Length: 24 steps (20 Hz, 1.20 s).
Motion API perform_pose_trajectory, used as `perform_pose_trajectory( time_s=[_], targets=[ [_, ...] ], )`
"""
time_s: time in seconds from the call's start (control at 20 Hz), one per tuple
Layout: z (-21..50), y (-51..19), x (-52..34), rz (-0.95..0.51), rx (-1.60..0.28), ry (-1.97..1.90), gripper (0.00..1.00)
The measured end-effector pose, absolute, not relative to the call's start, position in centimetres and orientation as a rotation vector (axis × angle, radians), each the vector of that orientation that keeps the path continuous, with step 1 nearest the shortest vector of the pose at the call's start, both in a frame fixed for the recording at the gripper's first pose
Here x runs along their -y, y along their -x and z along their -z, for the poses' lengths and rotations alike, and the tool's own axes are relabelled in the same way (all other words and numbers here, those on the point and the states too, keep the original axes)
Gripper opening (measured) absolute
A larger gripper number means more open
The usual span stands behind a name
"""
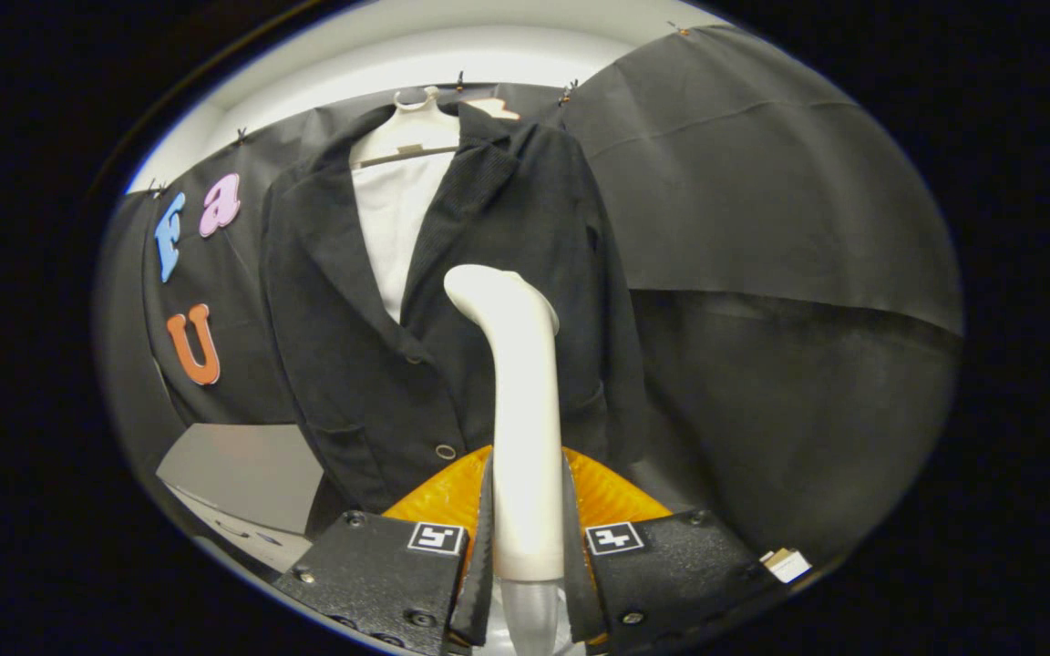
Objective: Iron the clothes twice with a garment steamer, once on the left side and once on the right side.
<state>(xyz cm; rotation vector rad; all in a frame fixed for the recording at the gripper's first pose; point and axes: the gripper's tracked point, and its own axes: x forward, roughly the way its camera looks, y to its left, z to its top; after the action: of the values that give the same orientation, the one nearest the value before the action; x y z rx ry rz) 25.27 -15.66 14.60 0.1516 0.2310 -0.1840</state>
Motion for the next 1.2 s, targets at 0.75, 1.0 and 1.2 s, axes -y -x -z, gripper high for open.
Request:
perform_pose_trajectory(
  time_s=[0.75,1.0,1.2],
  targets=[
    [-7.9,-24.6,14.4,0.182,-0.341,-0.096,0.36],
    [-5.8,-24.5,14.2,0.185,-0.376,-0.094,0.36],
    [-4.1,-24.3,14.1,0.190,-0.401,-0.089,0.36]
  ],
)
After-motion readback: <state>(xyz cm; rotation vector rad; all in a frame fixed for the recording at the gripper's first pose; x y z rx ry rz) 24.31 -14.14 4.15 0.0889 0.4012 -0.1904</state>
